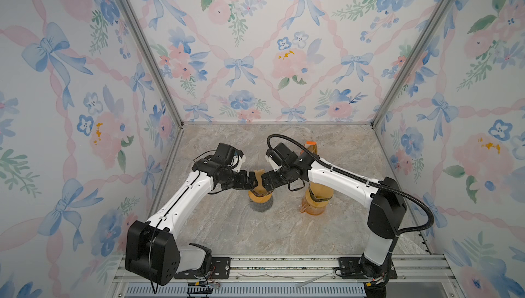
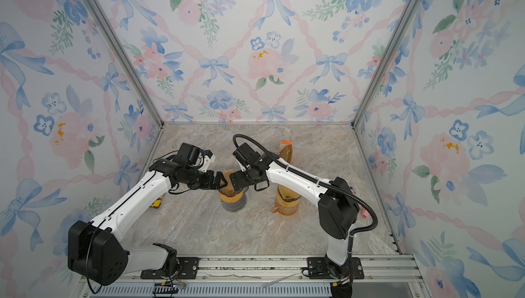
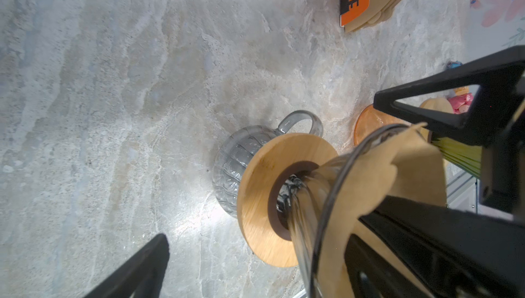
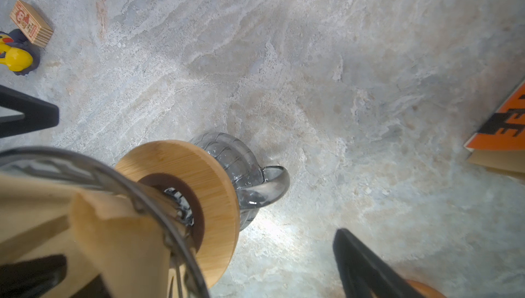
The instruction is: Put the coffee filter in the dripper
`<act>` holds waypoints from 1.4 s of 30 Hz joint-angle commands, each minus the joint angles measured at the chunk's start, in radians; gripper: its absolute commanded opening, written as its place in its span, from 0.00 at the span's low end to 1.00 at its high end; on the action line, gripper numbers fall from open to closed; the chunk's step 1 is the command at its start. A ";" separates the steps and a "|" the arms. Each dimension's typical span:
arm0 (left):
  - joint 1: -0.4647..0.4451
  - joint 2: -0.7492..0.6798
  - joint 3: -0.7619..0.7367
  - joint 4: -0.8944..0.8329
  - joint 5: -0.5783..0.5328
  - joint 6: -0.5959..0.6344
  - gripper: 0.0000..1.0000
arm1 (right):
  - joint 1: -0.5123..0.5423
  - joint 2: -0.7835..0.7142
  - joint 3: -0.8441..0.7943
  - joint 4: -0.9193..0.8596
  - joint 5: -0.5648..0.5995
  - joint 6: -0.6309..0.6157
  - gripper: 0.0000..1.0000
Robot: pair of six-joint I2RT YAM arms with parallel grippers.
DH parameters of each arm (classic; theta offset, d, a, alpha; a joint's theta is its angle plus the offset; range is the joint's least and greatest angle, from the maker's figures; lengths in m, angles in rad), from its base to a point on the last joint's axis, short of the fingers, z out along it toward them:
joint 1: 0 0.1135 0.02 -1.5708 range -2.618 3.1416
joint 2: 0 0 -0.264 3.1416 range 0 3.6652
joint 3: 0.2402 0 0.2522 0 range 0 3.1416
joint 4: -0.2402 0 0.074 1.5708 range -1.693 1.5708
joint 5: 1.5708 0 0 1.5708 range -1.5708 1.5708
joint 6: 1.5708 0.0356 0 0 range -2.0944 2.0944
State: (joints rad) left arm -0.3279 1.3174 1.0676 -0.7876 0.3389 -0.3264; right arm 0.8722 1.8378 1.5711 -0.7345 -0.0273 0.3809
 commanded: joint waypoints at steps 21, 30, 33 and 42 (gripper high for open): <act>-0.043 0.054 -0.028 0.036 -0.079 -0.023 0.98 | -0.036 -0.003 0.013 -0.018 -0.086 0.009 0.96; -0.048 0.058 -0.034 0.034 -0.087 -0.023 0.98 | -0.033 0.062 0.038 -0.045 -0.051 0.014 0.96; -0.048 0.060 -0.041 0.035 -0.101 -0.022 0.98 | -0.030 0.079 0.052 -0.080 -0.012 0.010 0.96; -0.046 0.070 -0.039 0.035 -0.099 -0.020 0.98 | -0.045 0.028 0.034 -0.005 -0.159 0.046 0.96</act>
State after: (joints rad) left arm -0.3672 1.3750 1.0405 -0.7460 0.2493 -0.3450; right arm 0.8440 1.9011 1.6077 -0.7776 -0.0982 0.3931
